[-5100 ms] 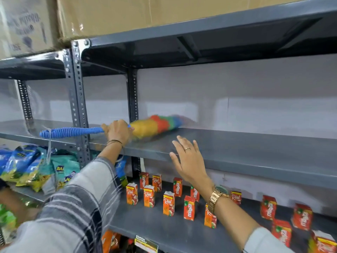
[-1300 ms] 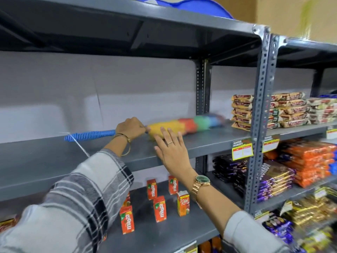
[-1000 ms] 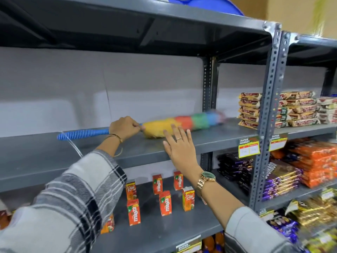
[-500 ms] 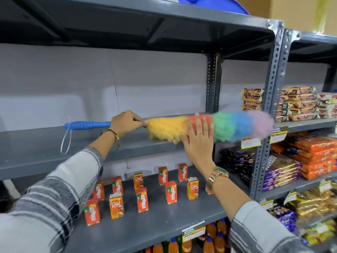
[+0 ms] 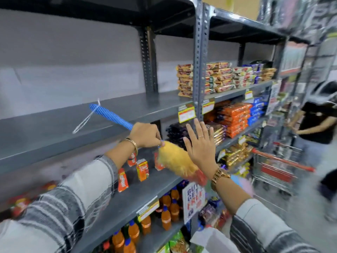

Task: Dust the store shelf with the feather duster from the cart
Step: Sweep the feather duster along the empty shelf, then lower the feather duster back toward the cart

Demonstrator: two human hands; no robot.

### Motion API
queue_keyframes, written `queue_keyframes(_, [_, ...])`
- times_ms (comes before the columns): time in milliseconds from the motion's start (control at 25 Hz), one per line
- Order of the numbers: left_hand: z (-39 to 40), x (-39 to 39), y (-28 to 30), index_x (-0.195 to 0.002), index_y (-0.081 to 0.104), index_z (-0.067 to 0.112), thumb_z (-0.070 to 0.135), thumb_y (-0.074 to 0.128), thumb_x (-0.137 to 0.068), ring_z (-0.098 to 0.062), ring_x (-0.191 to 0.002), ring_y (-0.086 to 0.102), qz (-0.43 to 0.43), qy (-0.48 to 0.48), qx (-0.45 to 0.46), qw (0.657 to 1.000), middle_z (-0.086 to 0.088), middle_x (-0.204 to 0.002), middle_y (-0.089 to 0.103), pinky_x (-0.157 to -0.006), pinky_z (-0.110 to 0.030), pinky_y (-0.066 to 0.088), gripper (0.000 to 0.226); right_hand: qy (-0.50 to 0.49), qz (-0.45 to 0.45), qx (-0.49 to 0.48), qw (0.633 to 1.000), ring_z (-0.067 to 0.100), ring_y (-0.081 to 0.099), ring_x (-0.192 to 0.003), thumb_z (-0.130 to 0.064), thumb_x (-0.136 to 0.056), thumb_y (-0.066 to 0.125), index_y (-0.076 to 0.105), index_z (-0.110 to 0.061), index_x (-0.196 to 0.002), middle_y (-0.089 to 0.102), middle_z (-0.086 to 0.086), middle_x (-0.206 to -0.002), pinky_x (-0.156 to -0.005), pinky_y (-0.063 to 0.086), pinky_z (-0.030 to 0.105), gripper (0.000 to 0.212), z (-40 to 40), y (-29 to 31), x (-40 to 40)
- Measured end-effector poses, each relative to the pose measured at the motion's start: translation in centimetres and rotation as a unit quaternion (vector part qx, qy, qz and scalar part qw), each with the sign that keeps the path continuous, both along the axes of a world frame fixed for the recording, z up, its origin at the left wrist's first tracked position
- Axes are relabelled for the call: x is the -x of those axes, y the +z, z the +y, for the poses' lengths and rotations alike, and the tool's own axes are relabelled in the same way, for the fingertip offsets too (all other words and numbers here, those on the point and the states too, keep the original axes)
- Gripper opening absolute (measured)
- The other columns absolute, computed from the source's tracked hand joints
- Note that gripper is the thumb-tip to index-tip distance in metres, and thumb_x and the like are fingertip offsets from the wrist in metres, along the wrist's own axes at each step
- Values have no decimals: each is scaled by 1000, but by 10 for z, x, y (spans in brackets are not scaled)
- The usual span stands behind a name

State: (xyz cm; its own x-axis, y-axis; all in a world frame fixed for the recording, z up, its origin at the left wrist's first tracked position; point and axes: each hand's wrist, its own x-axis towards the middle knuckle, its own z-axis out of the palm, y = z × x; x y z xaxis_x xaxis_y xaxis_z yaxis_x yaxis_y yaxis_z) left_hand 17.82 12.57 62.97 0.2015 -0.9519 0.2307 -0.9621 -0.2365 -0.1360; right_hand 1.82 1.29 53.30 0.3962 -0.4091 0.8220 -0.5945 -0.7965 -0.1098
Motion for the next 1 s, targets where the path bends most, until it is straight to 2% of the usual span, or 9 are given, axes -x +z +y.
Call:
queue_keyframes(80, [-33,26,-35,-88,78,26,52,61,-75,-19,-81,70,-17,-28,-34,999,1,-82,78,-50,-21,32,33,-34,19,-26,999,39,40,-128,-36,-93,41,50,-11,-130,45,19,-139,-103,28,61,45,-19,-28,30])
queue_keyframes(200, [-70,62,-86,-80,75,19,55,58,-79,-20,-66,64,-32,-64,-102,992,4,-58,64,-43,-22,25,39,-82,36,-70,994,40,41,-127,-33,-91,47,50,-11,-129,45,20,-139,-103,27,62,44,-41,-68,73])
queue_keyframes(320, [-108,96,-151,-74,60,24,54,54,-83,-23,-80,68,-47,-111,-155,981,-1,-81,73,-53,-24,33,32,-137,54,-123,981,41,45,-124,-31,-89,51,53,-10,-126,49,21,-136,-101,31,62,43,-61,-119,115])
queue_keyframes(400, [-128,115,-198,-85,67,23,50,52,-86,-24,-89,68,-67,-136,-180,972,-5,-95,74,-62,-28,37,31,-161,70,-151,973,41,45,-123,-30,-89,52,54,-12,-125,49,21,-135,-101,29,61,41,-72,-155,138])
queue_keyframes(560, [-150,149,-300,-90,70,12,37,53,-90,-25,-86,69,-73,-178,-254,948,-7,-97,72,-61,-31,42,30,-202,95,-203,953,43,50,-118,-25,-85,56,58,-11,-121,53,22,-131,-96,35,64,39,-86,-232,172])
queue_keyframes(600, [-151,158,-323,-83,72,13,34,62,-85,-24,-80,71,-84,-198,-276,937,-8,-88,74,-57,-28,40,24,-211,101,-217,948,43,51,-117,-24,-85,57,58,-10,-121,54,23,-130,-95,35,64,38,-88,-255,180])
queue_keyframes(720, [-148,175,-384,-37,64,11,31,92,-32,-13,-35,62,-120,-202,-281,931,-4,-35,62,-42,-14,30,35,-216,131,-249,935,46,52,-115,-17,-83,68,57,-8,-121,53,25,-130,-94,35,67,41,-89,-315,196])
queue_keyframes(840, [-152,177,-454,-61,72,16,26,83,-59,-14,-54,69,-158,-193,-301,921,-2,-52,71,-54,-18,48,15,-214,170,-290,917,45,49,-118,-18,-86,65,56,-8,-122,50,24,-133,-97,32,65,39,-92,-365,207])
queue_keyframes(1000, [-172,179,-509,-80,72,17,17,67,-78,-20,-75,71,-144,-208,-325,911,-3,-74,75,-69,-26,51,5,-209,188,-341,897,43,44,-124,-20,-89,60,53,-8,-125,45,23,-138,-102,28,63,39,-88,-423,213])
